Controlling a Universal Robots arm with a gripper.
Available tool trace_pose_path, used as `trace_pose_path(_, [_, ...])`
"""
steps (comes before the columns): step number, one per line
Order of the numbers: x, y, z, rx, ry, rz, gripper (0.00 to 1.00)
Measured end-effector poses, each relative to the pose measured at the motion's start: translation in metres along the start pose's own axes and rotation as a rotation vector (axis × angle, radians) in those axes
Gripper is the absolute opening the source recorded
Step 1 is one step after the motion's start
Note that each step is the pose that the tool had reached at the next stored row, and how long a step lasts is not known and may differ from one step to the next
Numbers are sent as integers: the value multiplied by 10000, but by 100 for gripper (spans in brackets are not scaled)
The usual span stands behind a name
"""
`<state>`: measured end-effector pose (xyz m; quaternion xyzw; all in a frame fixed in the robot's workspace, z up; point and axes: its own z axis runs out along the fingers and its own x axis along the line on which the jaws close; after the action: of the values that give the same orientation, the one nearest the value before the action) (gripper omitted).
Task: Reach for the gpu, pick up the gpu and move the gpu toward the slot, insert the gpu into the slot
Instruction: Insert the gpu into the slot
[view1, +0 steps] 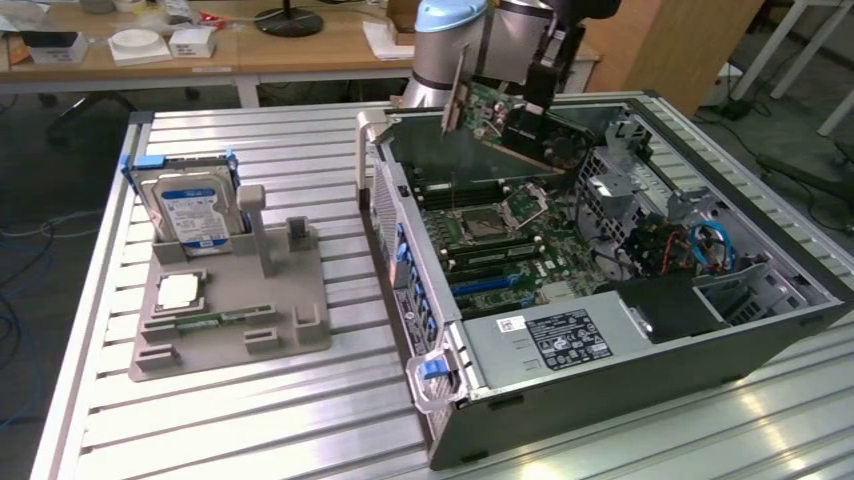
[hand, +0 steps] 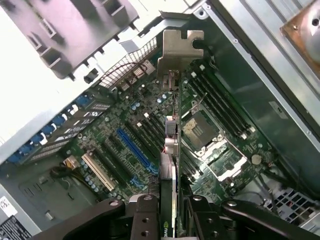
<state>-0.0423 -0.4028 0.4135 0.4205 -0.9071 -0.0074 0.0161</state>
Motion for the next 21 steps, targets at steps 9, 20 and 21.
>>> trace_pose_path(9, [-2, -2, 41, -189, -231, -924, 26])
trace_pose_path(20, [-4, -5, 87, 26, -349, -2279, 26])
trace_pose_path(21, [-5, -5, 91, 47, -359, -2419, 26])
